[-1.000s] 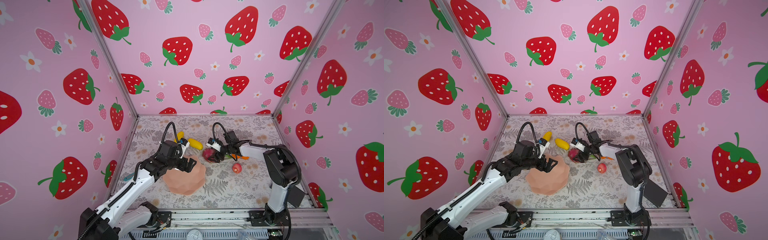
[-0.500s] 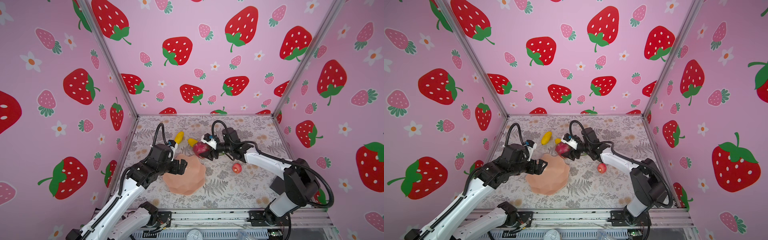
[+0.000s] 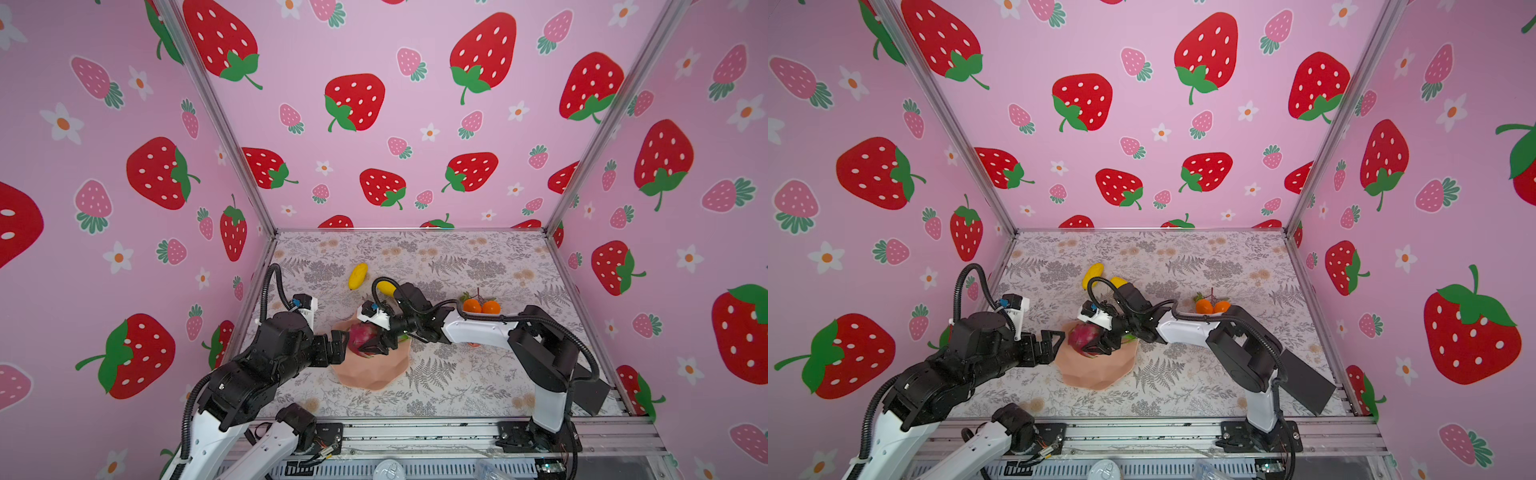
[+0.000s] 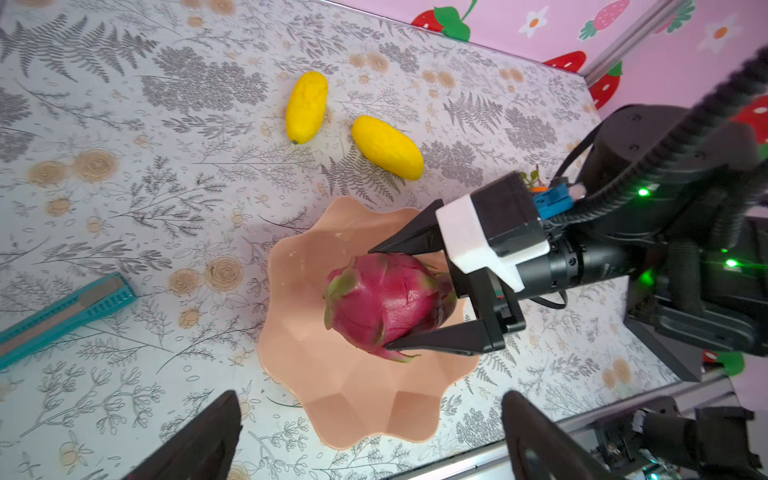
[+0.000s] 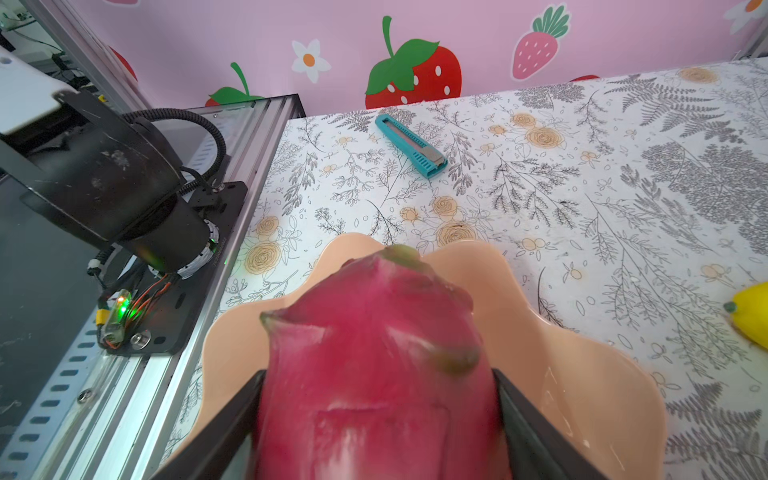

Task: Place and organize the fake fruits in the fruit bowl
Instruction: 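Grasp the pink dragon fruit with the right gripper and lower it into the bowl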

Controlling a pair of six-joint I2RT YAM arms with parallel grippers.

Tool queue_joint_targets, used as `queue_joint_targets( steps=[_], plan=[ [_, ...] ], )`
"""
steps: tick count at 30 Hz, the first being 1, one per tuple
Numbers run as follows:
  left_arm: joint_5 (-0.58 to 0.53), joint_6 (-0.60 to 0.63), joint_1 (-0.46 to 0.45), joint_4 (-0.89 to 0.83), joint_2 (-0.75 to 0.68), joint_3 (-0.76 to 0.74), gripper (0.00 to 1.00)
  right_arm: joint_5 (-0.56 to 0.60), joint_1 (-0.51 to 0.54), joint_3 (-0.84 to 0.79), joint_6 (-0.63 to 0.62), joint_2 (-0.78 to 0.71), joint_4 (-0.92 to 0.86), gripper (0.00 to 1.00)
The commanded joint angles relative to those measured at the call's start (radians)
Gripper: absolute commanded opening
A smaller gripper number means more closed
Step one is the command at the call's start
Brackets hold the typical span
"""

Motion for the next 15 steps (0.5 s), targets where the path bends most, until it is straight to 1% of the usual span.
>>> queue_joint_targets(
  steps=[1, 7, 10, 15],
  plan=[
    [-0.12, -0.033, -0.001, -0.059, -0.006, 0.044, 0.99, 0.002, 0.012, 0.042, -0.01, 0.027, -0.029, 0.64],
    [-0.151, -0.028, -0.001, -0.048, -0.005, 0.033, 0.99, 0.005, 0.015, 0.081, -0.037, 0.07, -0.096, 0.66],
    [-0.149, -0.021, -0.001, -0.038, -0.002, 0.028, 0.99, -0.023, 0.017, 0.089, -0.055, 0.082, -0.122, 0.67],
    [-0.142, -0.012, -0.001, -0.033, -0.002, 0.028, 0.99, -0.025, 0.021, 0.093, -0.063, 0.088, -0.134, 0.72]
  ],
)
